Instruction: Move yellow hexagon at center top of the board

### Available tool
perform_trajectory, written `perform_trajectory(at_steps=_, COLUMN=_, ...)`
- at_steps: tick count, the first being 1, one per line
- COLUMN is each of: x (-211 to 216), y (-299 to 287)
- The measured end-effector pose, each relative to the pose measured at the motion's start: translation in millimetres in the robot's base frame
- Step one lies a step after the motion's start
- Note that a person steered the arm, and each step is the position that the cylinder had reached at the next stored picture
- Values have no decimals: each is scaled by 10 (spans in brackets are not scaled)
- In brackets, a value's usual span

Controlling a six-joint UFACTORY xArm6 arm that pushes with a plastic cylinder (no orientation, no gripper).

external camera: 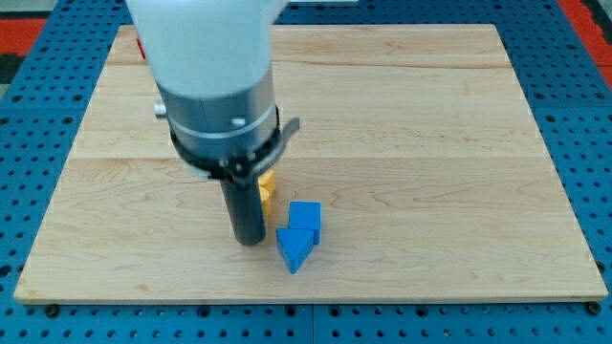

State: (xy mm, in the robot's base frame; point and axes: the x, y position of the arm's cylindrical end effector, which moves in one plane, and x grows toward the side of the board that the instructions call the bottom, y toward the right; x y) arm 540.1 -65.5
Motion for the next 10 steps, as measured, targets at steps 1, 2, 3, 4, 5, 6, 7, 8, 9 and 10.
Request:
perform_trajectory(at_steps=1, x=-416, y=243)
perform_trajectory(at_steps=2, x=-868, y=251)
perform_trajectory(at_steps=3, x=-1082, y=77)
perform_trajectory(at_steps=4, x=-942, y=-139)
perform_trajectory(at_steps=5, x=-1295, y=-277)
perform_trajectory(at_steps=6, x=-1488, y=24)
perform_trajectory(at_steps=7, x=-1791, y=-151)
perform_trajectory(at_steps=8, x=-1333, y=-472)
perform_trajectory(at_steps=9, x=-1680, y=-541)
perform_trajectory(at_steps=10, x=-2206, y=-98)
